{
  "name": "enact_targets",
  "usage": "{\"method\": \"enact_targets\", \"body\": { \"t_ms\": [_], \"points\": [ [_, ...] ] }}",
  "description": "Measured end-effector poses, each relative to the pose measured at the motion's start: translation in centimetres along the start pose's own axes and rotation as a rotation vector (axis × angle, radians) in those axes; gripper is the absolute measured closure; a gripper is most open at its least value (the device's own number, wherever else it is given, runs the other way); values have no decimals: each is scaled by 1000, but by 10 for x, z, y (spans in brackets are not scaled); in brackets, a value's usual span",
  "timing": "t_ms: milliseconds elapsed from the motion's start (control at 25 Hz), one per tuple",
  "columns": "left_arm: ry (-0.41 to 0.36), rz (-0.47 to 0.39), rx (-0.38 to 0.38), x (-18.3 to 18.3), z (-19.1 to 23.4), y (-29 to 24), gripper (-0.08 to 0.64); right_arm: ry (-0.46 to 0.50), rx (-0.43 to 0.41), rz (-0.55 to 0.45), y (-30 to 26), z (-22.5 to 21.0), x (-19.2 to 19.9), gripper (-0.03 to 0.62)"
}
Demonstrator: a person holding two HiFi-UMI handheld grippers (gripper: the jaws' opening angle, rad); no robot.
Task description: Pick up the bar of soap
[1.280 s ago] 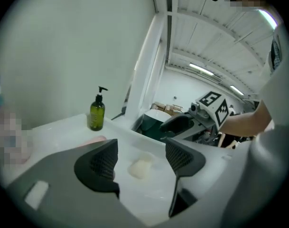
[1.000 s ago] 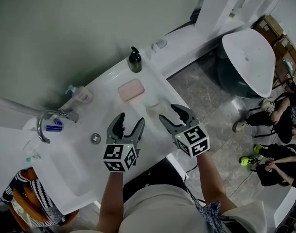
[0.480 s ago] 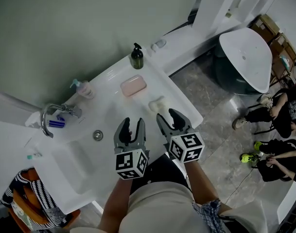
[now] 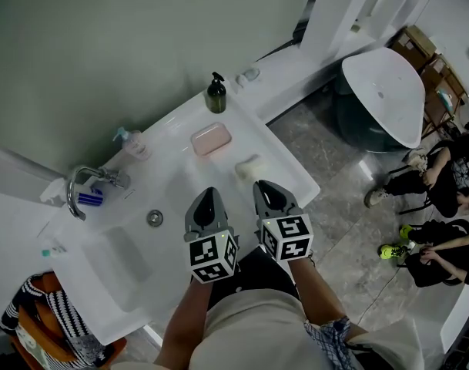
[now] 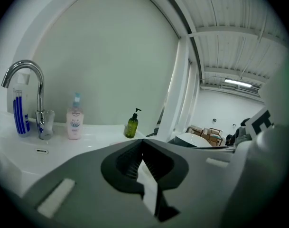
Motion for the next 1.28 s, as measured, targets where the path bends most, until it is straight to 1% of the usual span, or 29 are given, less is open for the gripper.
{"method": "enact_targets", "body": {
  "t_ms": [160, 240, 360, 560, 680, 800, 880, 960, 1280],
  "points": [
    [-23, 46, -25, 6, -3, 0, 551, -32, 10, 9, 0, -1, 1, 572],
    [-22, 56, -15, 8, -8, 0, 551, -26, 9, 23, 0, 1, 3, 575],
    [-29, 76, -10, 13, -15, 0, 552, -33, -23, 30, 1, 4, 6, 577],
    [-6, 95, 16, 15, -20, -3, 552, -31, -5, 38, 0, 4, 7, 577],
    [1, 96, 23, 15, -20, -5, 552, -48, -25, 38, 0, 7, 7, 578],
    [14, 100, 20, 16, -18, -7, 552, -14, -22, 61, -1, 10, 9, 578],
    [17, 109, 20, 17, -18, -8, 552, -16, -21, 73, -1, 10, 11, 578],
    [9, 122, 22, 21, -18, -9, 552, -21, -24, 81, -2, 9, 13, 578],
    [-15, 162, 9, 33, -19, -14, 552, 8, -9, 99, -5, 3, 17, 578]
  ]
}}
Point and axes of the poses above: the fingertips, and each gripper's own axes: y backward along the fingers, z to its left, x out of its underside, the point moved 5 cm from there along y, backward along the fingers, and after that the axes turned 3 degrees about -z, right-handed, at the moved point
